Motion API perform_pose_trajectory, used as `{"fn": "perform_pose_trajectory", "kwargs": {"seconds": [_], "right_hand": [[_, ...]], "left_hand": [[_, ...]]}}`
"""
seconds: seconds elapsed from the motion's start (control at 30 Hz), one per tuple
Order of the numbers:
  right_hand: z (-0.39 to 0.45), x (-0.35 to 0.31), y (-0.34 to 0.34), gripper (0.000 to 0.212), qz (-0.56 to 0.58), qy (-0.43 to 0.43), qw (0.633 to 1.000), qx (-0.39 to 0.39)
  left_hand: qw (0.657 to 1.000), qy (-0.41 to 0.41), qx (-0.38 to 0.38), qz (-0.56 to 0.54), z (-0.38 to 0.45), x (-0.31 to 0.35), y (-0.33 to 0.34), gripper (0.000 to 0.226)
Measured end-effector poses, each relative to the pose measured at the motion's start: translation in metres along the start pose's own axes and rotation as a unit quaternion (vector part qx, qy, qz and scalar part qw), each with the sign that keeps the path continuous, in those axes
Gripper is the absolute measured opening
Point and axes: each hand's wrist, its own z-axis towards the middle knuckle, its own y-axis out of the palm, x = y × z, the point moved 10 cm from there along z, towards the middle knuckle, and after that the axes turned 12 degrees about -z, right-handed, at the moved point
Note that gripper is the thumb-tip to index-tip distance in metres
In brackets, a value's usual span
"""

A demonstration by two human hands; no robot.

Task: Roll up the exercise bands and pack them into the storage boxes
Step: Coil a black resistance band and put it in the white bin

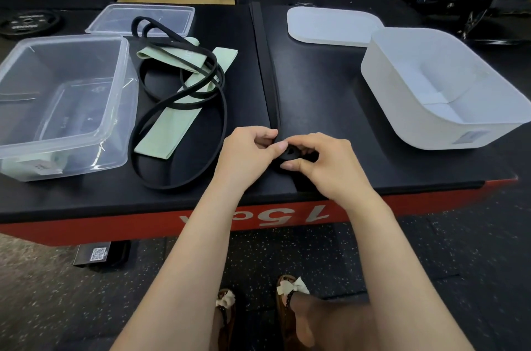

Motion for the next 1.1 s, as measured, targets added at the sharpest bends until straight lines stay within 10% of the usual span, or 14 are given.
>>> {"fn": "perform_pose_trajectory", "kwargs": {"seconds": [0.67,1.1], "right_hand": [[-0.016,-0.010,0.008,0.016,-0.082,0.091,0.982,0.142],[-0.008,-0.012,0.005,0.024,-0.071,0.063,0.993,0.065]], "left_hand": [[0.997,-0.006,0.002,-0.078,-0.002,-0.005,0.006,0.045],[0.992,-0.097,-0.036,-0.069,-0.008,-0.004,0.009,0.046]]}}
